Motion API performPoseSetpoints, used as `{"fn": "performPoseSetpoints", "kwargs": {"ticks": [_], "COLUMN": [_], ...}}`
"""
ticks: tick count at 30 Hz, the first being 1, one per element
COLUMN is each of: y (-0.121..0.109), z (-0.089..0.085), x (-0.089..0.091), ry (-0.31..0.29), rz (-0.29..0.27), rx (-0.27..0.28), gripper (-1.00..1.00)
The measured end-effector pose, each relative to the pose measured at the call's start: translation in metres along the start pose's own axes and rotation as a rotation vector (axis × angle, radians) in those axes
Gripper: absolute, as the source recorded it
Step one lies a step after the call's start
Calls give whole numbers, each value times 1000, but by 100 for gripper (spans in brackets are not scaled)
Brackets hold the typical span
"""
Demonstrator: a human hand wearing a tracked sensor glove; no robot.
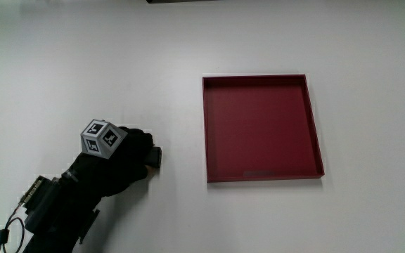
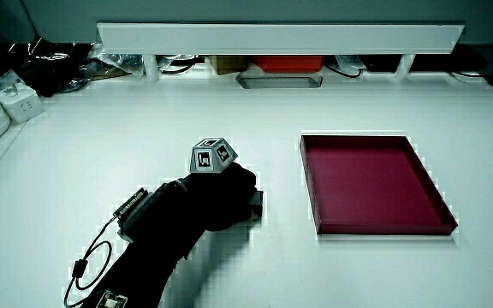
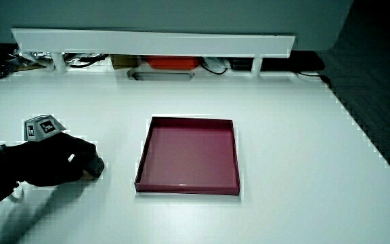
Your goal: Place charger on desk
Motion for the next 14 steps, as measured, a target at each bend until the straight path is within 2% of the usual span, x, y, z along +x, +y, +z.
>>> {"fn": "performPoseSetpoints", "kwargs": {"ticks": [5, 7, 9, 13, 14], "y": [1, -1, -2, -5, -5], "z": [-2, 0, 0, 2, 2], "x": [-1, 0, -1, -4, -8], "ry": [-7, 18, -8, -12, -42], "rz": [-3, -1, 12, -16, -27], "rx": [2, 11, -4, 9, 16], "gripper": [-44, -52, -60, -76, -80]}}
